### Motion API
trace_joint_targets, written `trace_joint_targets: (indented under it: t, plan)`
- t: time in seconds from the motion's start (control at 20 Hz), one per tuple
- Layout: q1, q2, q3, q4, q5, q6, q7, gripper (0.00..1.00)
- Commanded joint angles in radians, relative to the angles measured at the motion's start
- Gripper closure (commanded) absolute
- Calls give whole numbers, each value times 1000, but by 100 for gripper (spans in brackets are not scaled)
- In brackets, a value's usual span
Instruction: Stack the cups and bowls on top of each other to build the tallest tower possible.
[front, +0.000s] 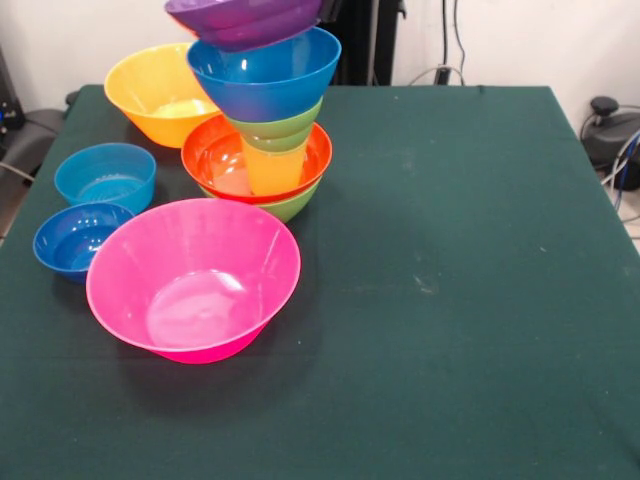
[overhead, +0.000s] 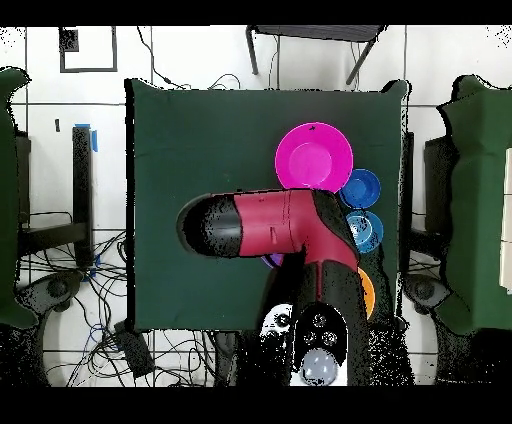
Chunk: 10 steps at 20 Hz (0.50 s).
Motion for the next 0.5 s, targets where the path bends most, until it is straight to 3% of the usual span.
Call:
trace_joint_targets:
  t: [0.05, 0.5]
  plan:
    - [15, 56, 84, -12, -113, 145, -249, 100]
    - [27, 80, 85, -48, -170, 153, -226, 100]
